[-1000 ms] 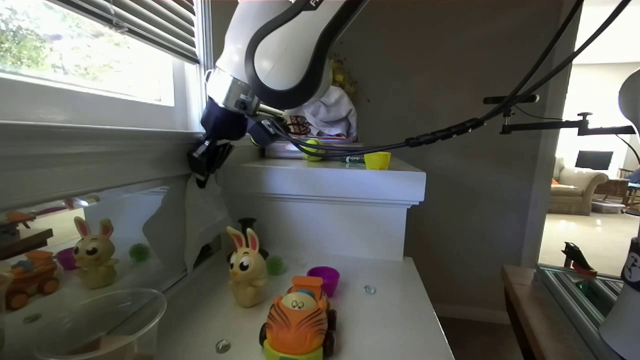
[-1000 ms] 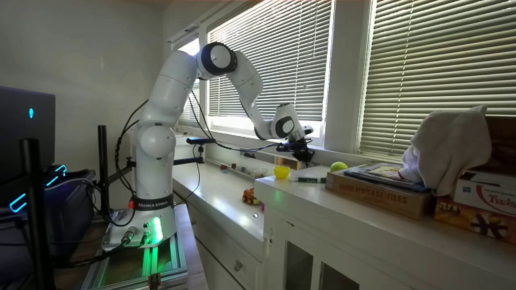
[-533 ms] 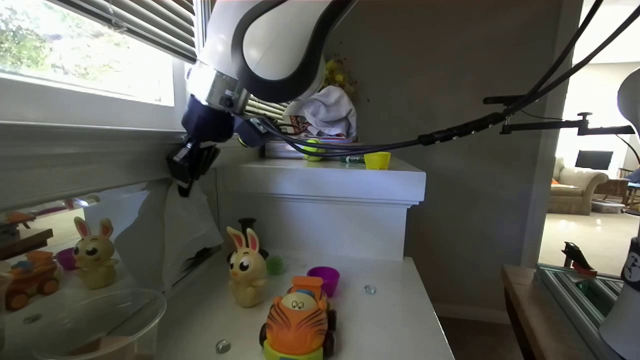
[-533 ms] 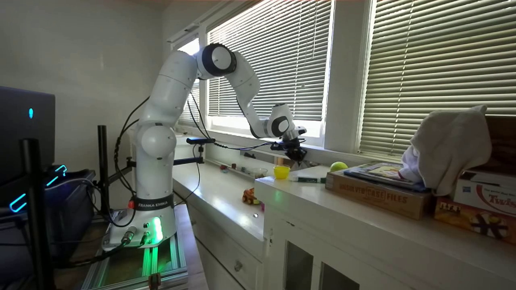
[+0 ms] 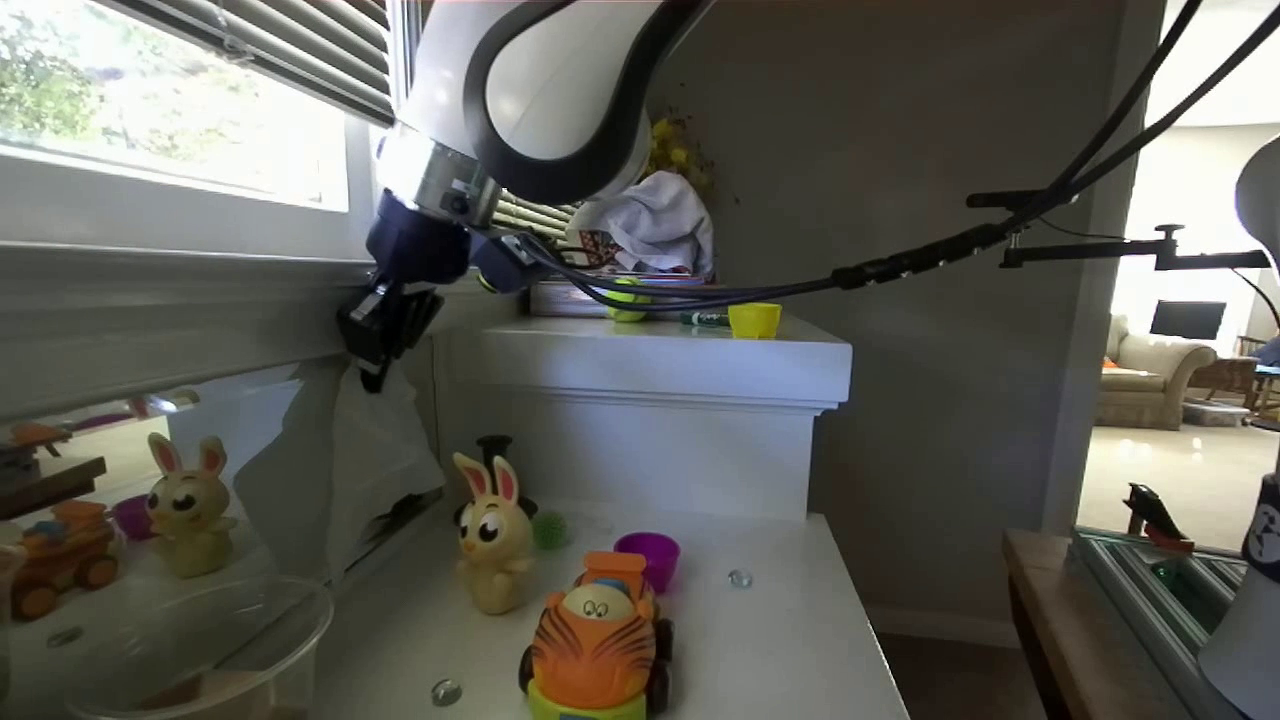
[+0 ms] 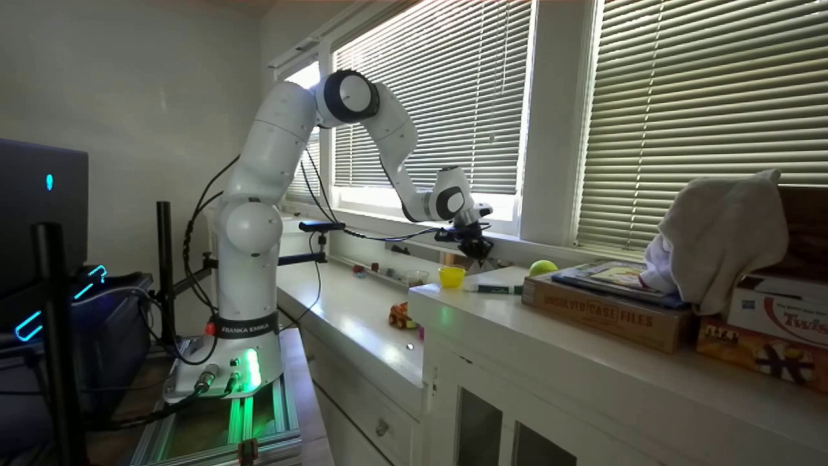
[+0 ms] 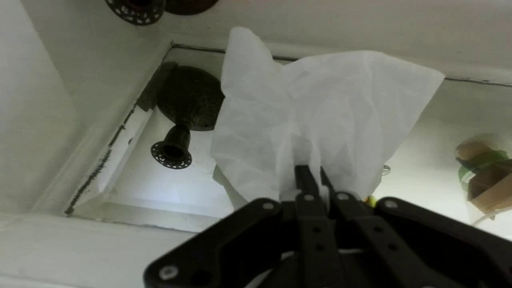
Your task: Use the paper towel to clean the mirror
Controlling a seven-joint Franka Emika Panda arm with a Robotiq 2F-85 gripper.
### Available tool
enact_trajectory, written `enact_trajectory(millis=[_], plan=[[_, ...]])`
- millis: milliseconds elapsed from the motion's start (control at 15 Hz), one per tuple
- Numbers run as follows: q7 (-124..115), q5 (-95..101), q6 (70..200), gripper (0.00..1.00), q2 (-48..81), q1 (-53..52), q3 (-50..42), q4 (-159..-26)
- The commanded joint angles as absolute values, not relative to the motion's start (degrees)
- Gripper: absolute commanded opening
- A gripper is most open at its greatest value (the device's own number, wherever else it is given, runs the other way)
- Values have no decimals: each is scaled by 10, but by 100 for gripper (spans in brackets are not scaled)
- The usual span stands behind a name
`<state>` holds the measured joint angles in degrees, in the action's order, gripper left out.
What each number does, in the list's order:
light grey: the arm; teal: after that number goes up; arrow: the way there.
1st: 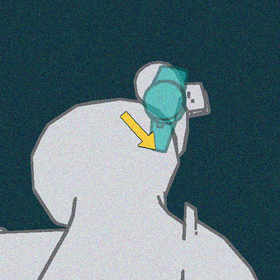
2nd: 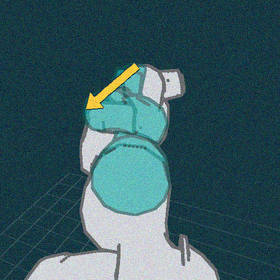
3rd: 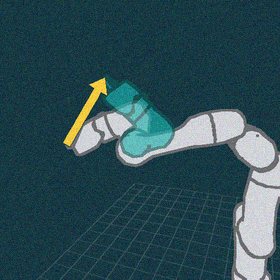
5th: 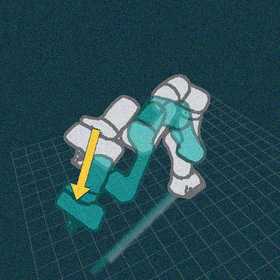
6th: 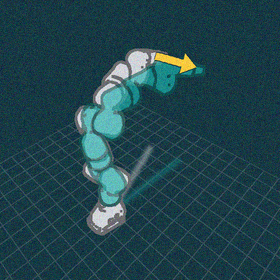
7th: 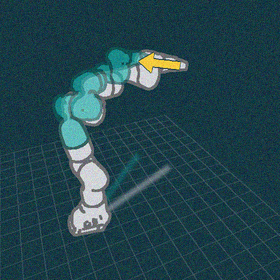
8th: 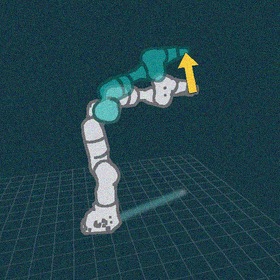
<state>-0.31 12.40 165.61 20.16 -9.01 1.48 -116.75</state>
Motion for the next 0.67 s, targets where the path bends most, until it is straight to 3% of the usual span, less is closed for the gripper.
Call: enact_trajectory(millis=[0, 400, 600], plan=[[-6, 114, 1657, 0, 193, -76, 2, -1165], [-11, 121, 1656, 0, 184, -60, -22, -1174], [12, 89, 1596, 0, 161, -46, 6, -1185]])
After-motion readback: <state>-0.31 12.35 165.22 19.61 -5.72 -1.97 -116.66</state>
